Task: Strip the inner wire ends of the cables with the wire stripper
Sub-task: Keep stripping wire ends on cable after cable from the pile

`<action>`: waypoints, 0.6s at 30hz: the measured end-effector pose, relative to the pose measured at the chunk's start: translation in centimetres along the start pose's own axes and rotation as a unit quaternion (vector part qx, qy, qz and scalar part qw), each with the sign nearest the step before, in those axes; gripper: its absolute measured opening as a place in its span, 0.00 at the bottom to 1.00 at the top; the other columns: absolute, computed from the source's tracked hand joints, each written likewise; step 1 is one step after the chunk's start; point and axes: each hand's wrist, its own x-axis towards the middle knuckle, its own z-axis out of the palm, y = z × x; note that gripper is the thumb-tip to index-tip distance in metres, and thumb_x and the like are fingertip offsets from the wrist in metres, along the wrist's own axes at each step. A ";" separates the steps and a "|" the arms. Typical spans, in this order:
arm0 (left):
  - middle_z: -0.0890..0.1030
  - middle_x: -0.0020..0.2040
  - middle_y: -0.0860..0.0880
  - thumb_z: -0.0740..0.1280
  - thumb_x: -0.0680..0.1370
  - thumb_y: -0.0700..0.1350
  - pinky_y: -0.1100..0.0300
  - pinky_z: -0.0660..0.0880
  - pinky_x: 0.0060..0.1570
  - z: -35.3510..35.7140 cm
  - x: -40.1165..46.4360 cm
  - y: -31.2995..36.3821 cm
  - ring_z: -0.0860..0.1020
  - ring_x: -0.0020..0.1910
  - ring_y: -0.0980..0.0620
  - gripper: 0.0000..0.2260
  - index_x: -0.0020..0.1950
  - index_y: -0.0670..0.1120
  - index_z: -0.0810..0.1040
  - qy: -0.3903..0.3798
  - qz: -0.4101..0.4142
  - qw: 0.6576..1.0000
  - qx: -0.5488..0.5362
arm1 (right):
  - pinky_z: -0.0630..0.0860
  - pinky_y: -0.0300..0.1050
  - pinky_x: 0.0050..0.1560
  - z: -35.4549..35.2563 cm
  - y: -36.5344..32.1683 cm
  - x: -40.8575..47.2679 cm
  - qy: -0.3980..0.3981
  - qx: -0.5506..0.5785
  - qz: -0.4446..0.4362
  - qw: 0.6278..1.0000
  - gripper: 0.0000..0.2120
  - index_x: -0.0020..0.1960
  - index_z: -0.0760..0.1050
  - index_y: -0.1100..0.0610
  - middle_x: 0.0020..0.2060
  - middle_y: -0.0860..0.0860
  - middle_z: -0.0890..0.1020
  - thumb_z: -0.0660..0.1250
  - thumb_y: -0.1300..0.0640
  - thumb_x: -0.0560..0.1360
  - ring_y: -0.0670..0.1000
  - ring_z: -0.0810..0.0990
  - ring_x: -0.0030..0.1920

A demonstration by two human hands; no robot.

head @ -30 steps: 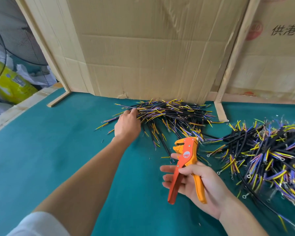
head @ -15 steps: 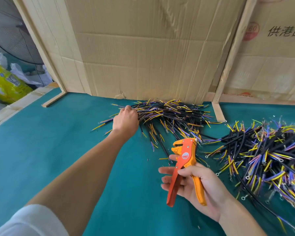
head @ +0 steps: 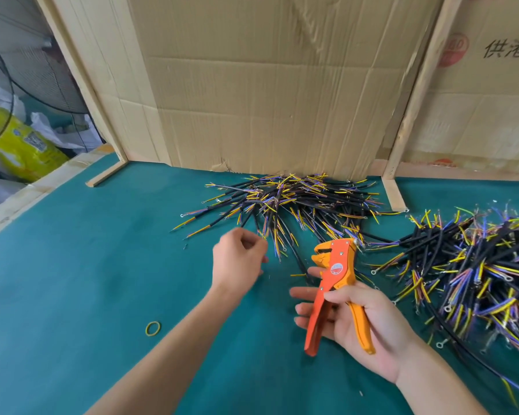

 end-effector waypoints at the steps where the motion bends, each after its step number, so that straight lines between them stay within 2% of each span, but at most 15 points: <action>1: 0.83 0.32 0.49 0.70 0.75 0.40 0.56 0.79 0.32 0.3 -0.8 -0.4 0.85 0.38 0.48 0.04 0.41 0.45 0.79 -0.017 -0.018 1.000 -0.016 | 0.83 0.62 0.47 0.0 0.0 0.0 0.000 0.002 -0.003 1.000 0.28 0.70 0.70 0.63 0.57 0.74 0.79 0.63 0.69 0.69 0.67 0.83 0.43; 3: 0.83 0.32 0.51 0.71 0.75 0.41 0.55 0.80 0.36 0.6 -2.4 -0.7 0.84 0.39 0.49 0.04 0.41 0.46 0.80 -0.047 -0.008 0.999 -0.005 | 0.83 0.62 0.47 -0.2 0.0 0.1 -0.002 0.008 -0.007 1.000 0.28 0.70 0.71 0.63 0.58 0.73 0.80 0.63 0.69 0.69 0.66 0.83 0.43; 5: 0.82 0.34 0.53 0.71 0.75 0.42 0.64 0.76 0.39 0.4 -4.1 -0.7 0.81 0.36 0.56 0.05 0.40 0.48 0.79 -0.060 0.056 0.996 0.044 | 0.83 0.61 0.46 -0.2 0.0 0.1 -0.005 0.022 -0.010 1.000 0.28 0.70 0.72 0.64 0.60 0.71 0.80 0.63 0.69 0.69 0.66 0.83 0.42; 6: 0.82 0.34 0.55 0.71 0.75 0.41 0.70 0.72 0.38 0.3 -5.1 -0.7 0.79 0.36 0.58 0.06 0.40 0.49 0.79 -0.066 0.092 0.991 0.066 | 0.83 0.60 0.45 -0.3 0.0 0.2 -0.006 0.028 -0.015 0.999 0.29 0.70 0.73 0.63 0.61 0.71 0.80 0.63 0.69 0.69 0.65 0.82 0.42; 7: 0.81 0.35 0.56 0.71 0.75 0.41 0.71 0.71 0.38 0.2 -6.1 -0.8 0.79 0.37 0.59 0.06 0.40 0.50 0.78 -0.077 0.122 0.986 0.084 | 0.83 0.59 0.45 -0.3 0.0 0.2 -0.006 0.033 -0.021 0.999 0.29 0.70 0.73 0.63 0.62 0.70 0.79 0.63 0.68 0.68 0.65 0.82 0.42; 9: 0.80 0.36 0.57 0.71 0.76 0.42 0.70 0.71 0.38 0.2 -7.8 -1.3 0.78 0.39 0.57 0.06 0.42 0.52 0.78 -0.103 0.159 0.975 0.117 | 0.82 0.58 0.45 -0.5 0.0 0.2 -0.009 0.042 -0.035 0.998 0.29 0.70 0.74 0.63 0.64 0.69 0.78 0.63 0.68 0.68 0.65 0.81 0.42; 13: 0.78 0.39 0.57 0.70 0.76 0.43 0.62 0.74 0.41 -0.2 -9.5 -2.4 0.77 0.39 0.54 0.04 0.44 0.51 0.77 -0.143 0.210 0.956 0.147 | 0.80 0.57 0.47 -1.0 -0.3 0.0 -0.038 0.033 -0.056 0.997 0.29 0.70 0.74 0.63 0.68 0.67 0.76 0.65 0.68 0.68 0.63 0.80 0.43; 18: 0.78 0.36 0.56 0.70 0.73 0.42 0.69 0.67 0.34 -0.9 -9.9 -2.3 0.74 0.33 0.56 0.05 0.41 0.51 0.77 -0.216 0.210 0.946 0.119 | 0.79 0.56 0.47 -1.9 -0.9 0.0 -0.037 0.012 -0.090 0.995 0.38 0.70 0.75 0.62 0.70 0.59 0.77 0.78 0.62 0.61 0.61 0.78 0.43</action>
